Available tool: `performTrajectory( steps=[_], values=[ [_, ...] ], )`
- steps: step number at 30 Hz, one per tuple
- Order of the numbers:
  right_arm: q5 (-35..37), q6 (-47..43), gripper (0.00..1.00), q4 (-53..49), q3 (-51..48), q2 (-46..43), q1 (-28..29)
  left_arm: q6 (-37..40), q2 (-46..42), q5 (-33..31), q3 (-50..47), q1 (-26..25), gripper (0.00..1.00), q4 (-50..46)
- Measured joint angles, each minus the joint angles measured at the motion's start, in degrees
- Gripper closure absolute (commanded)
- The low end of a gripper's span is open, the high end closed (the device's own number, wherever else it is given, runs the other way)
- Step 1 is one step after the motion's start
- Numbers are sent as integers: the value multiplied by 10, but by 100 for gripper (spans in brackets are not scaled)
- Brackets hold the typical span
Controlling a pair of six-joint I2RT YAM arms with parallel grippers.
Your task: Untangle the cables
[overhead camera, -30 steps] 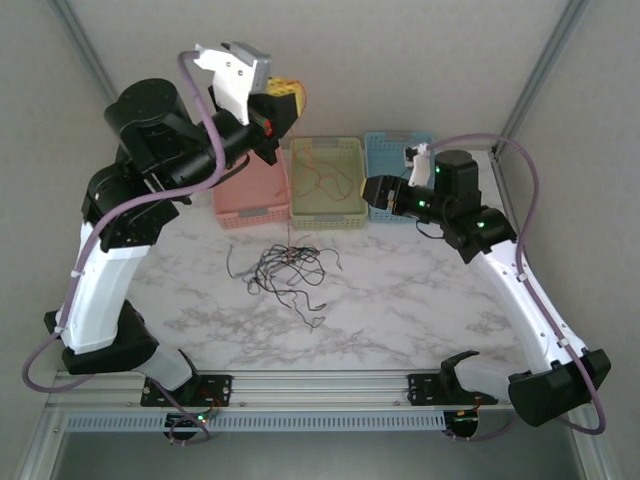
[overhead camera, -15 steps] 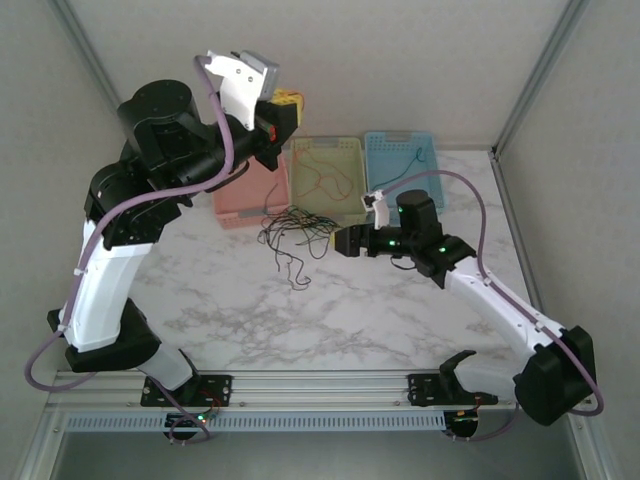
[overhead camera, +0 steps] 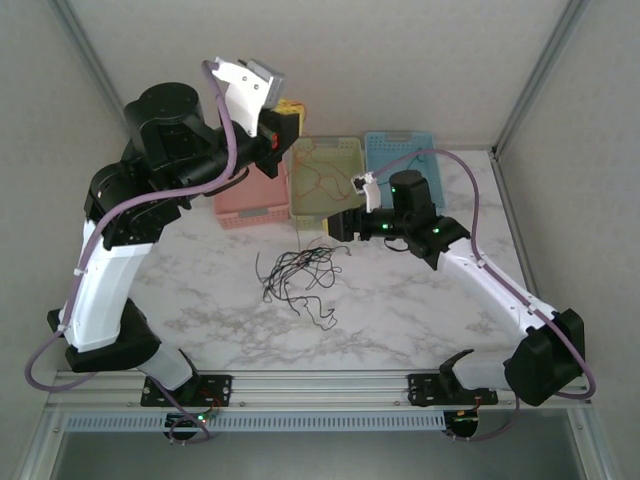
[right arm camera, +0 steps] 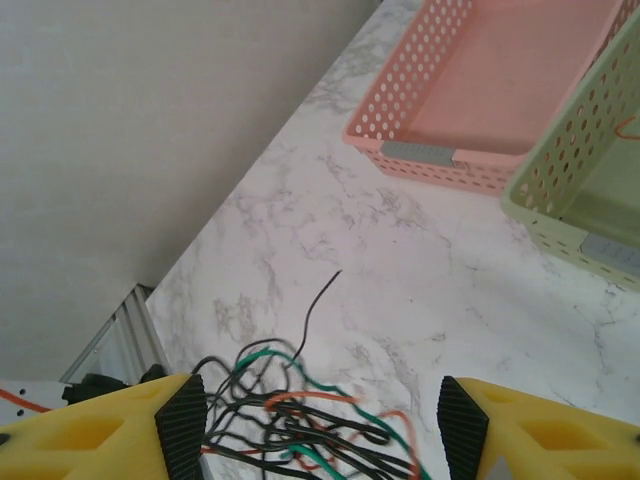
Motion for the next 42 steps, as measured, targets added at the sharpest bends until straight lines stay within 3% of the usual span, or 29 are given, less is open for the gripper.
performTrajectory(
  steps=[7,14,20,31,42],
  values=[
    [16,24,28,-9,-46,-45,1,-7,0,-23,0,0,100,-6],
    [48,56,28,-5,-101,-144,61,-17,0,-81,-1,0,100,-12],
    [65,68,27,21,-155,-155,74,-20,1,-113,-2,0,100,-15],
    [87,28,26,111,-202,-34,80,-37,2,-118,2,0,100,-14],
    [102,13,30,168,-131,153,83,-43,-20,-116,3,0,100,-8]
  ],
)
